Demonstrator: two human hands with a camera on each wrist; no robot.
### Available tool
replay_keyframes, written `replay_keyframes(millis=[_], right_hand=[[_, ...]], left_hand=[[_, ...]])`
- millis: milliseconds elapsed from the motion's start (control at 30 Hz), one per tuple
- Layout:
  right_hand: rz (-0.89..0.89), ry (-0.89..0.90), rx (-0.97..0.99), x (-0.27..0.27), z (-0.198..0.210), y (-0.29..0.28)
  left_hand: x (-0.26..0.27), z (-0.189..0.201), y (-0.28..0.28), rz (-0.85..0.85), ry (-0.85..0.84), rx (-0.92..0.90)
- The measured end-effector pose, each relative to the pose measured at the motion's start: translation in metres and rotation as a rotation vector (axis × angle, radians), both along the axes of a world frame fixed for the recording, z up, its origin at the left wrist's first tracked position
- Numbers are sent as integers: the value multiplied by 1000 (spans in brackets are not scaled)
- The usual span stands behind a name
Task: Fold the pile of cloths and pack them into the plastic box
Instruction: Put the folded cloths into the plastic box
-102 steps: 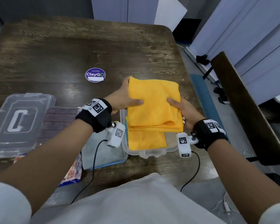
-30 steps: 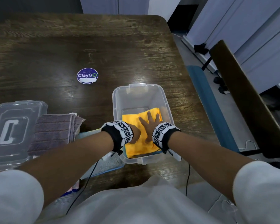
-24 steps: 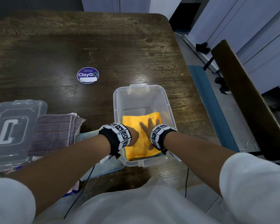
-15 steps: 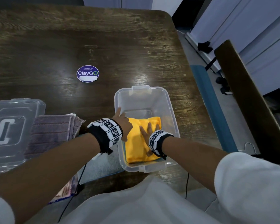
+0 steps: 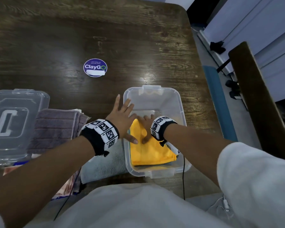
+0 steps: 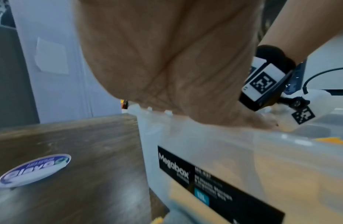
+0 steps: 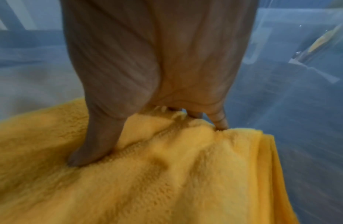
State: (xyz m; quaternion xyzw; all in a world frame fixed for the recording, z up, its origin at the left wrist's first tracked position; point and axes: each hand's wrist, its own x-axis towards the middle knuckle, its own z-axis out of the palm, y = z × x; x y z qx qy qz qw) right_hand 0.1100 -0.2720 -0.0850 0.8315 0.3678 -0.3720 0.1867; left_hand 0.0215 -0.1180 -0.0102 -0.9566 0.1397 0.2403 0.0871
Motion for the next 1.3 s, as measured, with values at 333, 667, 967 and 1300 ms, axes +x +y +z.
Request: replay_keyframes(millis=[333,667,967,1300], right_hand=[[-9,134,51,-15,-10,-2],[-59,82,56,-18,6,-3],[-263,-147,293,-16,72,0],[-410,-251,766,-67,132,76]], left_hand=[[-9,-22,12,19,-151,-150],[-8,-20,11,44,-107,-152],[-16,-10,12,270,-131,-495],[-62,-33,97,700,-277,-574]])
